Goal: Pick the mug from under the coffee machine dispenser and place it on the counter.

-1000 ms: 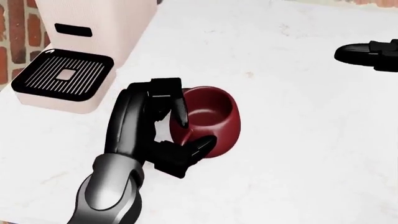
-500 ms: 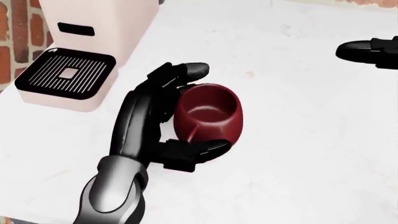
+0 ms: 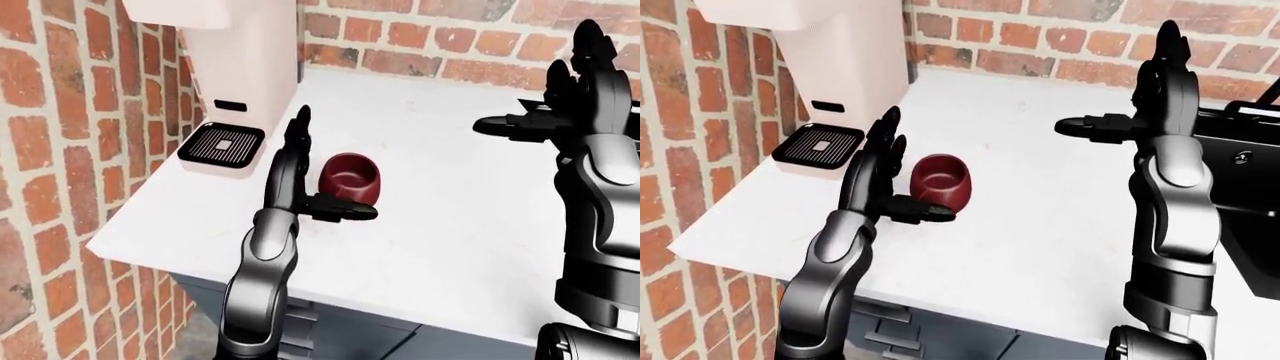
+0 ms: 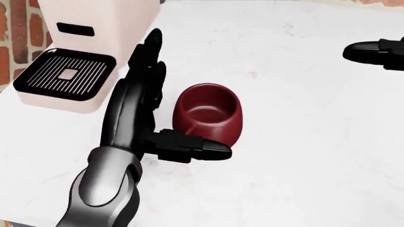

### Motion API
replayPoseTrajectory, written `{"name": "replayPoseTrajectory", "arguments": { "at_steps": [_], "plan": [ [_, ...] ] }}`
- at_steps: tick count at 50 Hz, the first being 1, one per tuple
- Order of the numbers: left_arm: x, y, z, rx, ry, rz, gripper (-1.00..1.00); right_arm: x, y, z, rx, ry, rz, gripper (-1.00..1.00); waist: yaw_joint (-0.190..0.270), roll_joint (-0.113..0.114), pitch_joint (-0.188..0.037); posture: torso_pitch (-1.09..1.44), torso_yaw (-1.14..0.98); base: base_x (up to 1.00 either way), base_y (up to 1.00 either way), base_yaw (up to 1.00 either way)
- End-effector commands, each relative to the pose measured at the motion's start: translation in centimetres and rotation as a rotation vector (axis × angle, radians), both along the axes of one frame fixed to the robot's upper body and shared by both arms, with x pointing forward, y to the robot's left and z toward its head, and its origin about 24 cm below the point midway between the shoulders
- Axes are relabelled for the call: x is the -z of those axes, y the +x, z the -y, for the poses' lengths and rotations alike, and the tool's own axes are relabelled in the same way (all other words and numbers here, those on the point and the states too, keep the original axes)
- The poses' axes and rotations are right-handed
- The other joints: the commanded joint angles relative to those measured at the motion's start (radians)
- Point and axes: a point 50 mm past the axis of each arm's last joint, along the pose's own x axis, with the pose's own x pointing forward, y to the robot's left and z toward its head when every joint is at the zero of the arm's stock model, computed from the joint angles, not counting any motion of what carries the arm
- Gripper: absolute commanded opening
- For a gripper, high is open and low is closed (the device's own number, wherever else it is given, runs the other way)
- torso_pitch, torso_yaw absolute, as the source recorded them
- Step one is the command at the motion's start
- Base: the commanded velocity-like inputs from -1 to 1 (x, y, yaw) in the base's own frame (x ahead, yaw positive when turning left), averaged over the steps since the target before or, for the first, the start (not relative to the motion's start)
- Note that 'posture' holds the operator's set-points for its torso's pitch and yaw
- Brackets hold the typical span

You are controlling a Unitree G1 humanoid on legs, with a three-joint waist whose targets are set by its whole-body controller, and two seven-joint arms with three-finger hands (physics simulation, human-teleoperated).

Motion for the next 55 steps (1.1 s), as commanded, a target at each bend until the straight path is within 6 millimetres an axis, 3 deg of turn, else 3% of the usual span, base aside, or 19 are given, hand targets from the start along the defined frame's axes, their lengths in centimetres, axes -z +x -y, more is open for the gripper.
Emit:
{"name": "replayPoseTrajectory", "arguments": {
  "at_steps": [1, 11, 31, 55],
  "plan": [
    [-1.7, -0.5, 0.4, 0.022, -0.011, 0.085, 1.00, -2.2, -0.6, -0.1, 0.004, -0.030, 0.095, 1.00, 0.000, -0.006, -0.023, 0.00, 0.00, 0.00, 0.00, 0.00],
    [-2.2, -1.1, 0.2, 0.034, -0.014, 0.082, 1.00, -2.2, -0.6, 0.0, 0.005, -0.033, 0.096, 1.00, 0.001, -0.006, -0.023, 0.00, 0.00, 0.00, 0.00, 0.00],
    [-7.0, -4.0, -0.2, 0.090, 0.000, 0.148, 1.00, -2.3, -0.6, 0.1, 0.006, -0.036, 0.099, 1.00, 0.001, -0.006, -0.015, 0.00, 0.00, 0.00, 0.00, 0.00],
    [-13.5, -4.0, -4.9, -0.023, 0.045, 0.343, 1.00, -2.5, -0.6, 0.1, 0.004, -0.036, 0.099, 1.00, -0.001, 0.004, -0.004, 0.00, 0.00, 0.00, 0.00, 0.00]
  ]
}}
